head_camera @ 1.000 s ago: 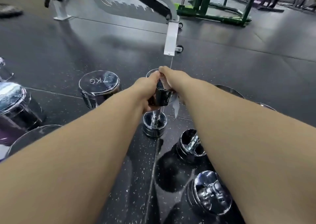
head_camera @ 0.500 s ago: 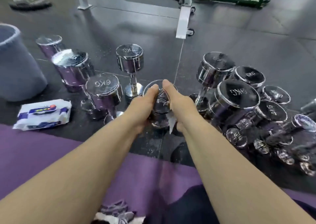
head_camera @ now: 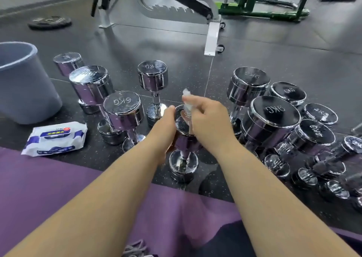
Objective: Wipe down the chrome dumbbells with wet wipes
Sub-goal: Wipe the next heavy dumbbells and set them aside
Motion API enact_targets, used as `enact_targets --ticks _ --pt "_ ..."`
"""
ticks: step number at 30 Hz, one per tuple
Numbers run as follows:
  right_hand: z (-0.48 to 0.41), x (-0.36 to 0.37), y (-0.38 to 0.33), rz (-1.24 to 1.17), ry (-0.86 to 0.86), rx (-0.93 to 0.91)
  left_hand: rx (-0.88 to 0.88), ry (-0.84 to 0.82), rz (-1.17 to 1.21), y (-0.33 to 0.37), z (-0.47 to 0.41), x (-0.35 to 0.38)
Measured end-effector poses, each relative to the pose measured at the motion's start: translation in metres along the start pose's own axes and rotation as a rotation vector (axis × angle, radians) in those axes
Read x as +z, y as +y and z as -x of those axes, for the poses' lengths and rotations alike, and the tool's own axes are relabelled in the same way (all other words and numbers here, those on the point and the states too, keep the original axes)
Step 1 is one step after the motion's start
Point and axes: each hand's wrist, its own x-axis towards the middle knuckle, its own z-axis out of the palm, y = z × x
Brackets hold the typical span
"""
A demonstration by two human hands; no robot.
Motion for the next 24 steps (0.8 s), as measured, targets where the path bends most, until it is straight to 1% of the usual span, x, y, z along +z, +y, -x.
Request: enact_targets --ticks 2,3,5,7,9,10,11,13,14,15,16,18,19,21,22,24 --pt "0.013 0.002 -0.003 0.194 -0.221 -0.109 -0.022 -0.007 0.082 0.000 -0.003 -0.003" --pt "0.022 -0.002 -0.005 0.249 -0.273 -0.165 -0.038 -0.025 0.124 -0.001 -0.006 -0.006" --pt "0.039 -0.018 -0.007 0.275 -0.289 -0.225 -0.048 -0.062 0.175 -0.001 -0.008 -0.012" --pt "0.038 -0.022 -0.016 0.335 -0.299 -0.146 -0.035 -0.074 0.184 -0.003 -0.008 -0.014" --pt "0.021 -0.004 -0.034 0.542 -0.371 -0.083 -0.020 -0.098 0.209 -0.008 -0.007 -0.016" --pt "0.017 0.008 -0.042 0.653 -0.426 -0.096 0.000 -0.089 0.236 -0.009 -0.002 -0.014" --pt "0.022 0.018 -0.048 0.714 -0.459 -0.146 -0.009 -0.066 0.246 -0.009 0.002 -0.015" --pt "0.041 0.019 -0.046 0.697 -0.485 -0.255 -0.077 -0.012 0.314 -0.006 0.010 -0.023" --pt "0.053 0.011 -0.042 0.654 -0.491 -0.271 -0.114 -0.014 0.364 -0.004 0.012 -0.026" --pt "0.062 -0.001 -0.040 0.599 -0.475 -0.247 -0.135 -0.025 0.395 -0.002 0.014 -0.028" --pt "0.060 -0.007 -0.038 0.563 -0.425 -0.219 -0.131 -0.025 0.415 -0.003 0.017 -0.028" --pt "0.040 -0.006 -0.032 0.601 -0.319 -0.174 -0.119 -0.029 0.428 -0.001 0.024 -0.025" --pt "0.035 -0.002 -0.031 0.630 -0.316 -0.180 -0.117 -0.036 0.432 -0.003 0.027 -0.023" --pt "0.039 0.001 -0.029 0.653 -0.361 -0.299 -0.112 -0.061 0.403 -0.005 0.031 -0.023" --pt "0.048 -0.001 -0.025 0.629 -0.377 -0.341 -0.117 -0.057 0.411 -0.004 0.033 -0.024" --pt "0.059 -0.013 -0.017 0.614 -0.369 -0.367 -0.130 -0.063 0.412 -0.002 0.035 -0.025"
